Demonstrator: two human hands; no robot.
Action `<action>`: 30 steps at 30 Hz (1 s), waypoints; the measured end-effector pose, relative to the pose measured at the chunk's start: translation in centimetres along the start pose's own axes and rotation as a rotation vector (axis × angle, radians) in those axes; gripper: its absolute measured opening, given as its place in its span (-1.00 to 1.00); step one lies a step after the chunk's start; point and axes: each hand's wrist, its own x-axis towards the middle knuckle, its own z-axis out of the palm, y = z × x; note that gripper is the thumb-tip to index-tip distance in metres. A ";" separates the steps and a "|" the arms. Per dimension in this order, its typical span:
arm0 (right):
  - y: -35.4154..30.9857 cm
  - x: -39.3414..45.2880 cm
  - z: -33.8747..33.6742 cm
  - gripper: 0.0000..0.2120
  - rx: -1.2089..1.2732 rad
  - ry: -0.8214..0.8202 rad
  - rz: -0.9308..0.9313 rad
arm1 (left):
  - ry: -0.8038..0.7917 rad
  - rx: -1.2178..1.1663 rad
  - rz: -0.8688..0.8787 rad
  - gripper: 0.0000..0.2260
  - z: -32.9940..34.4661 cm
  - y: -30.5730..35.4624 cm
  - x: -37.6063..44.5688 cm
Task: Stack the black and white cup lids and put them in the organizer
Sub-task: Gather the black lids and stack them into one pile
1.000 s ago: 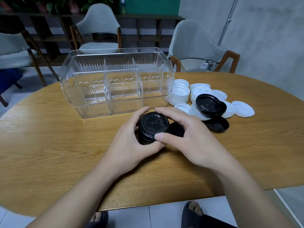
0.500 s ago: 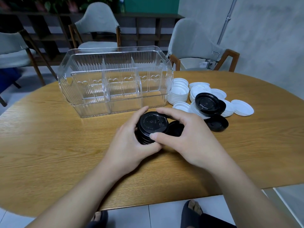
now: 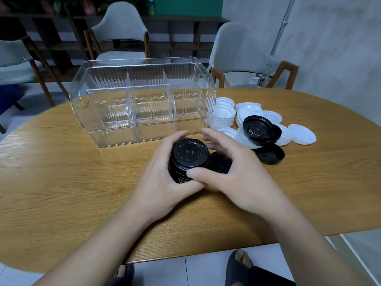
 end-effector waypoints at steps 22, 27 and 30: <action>2.3 0.2 -0.8 -0.87 -0.605 -0.004 0.038 | 0.109 -0.013 -0.030 -0.44 -0.3 -0.1 0.1; 2.2 0.1 -0.6 -0.73 -0.570 0.043 0.043 | 0.107 -0.004 -0.032 -0.44 -0.3 -0.1 0.2; 2.4 0.0 -0.7 -0.66 -0.424 0.059 0.081 | 0.104 0.003 -0.032 -0.42 -0.4 -0.1 0.2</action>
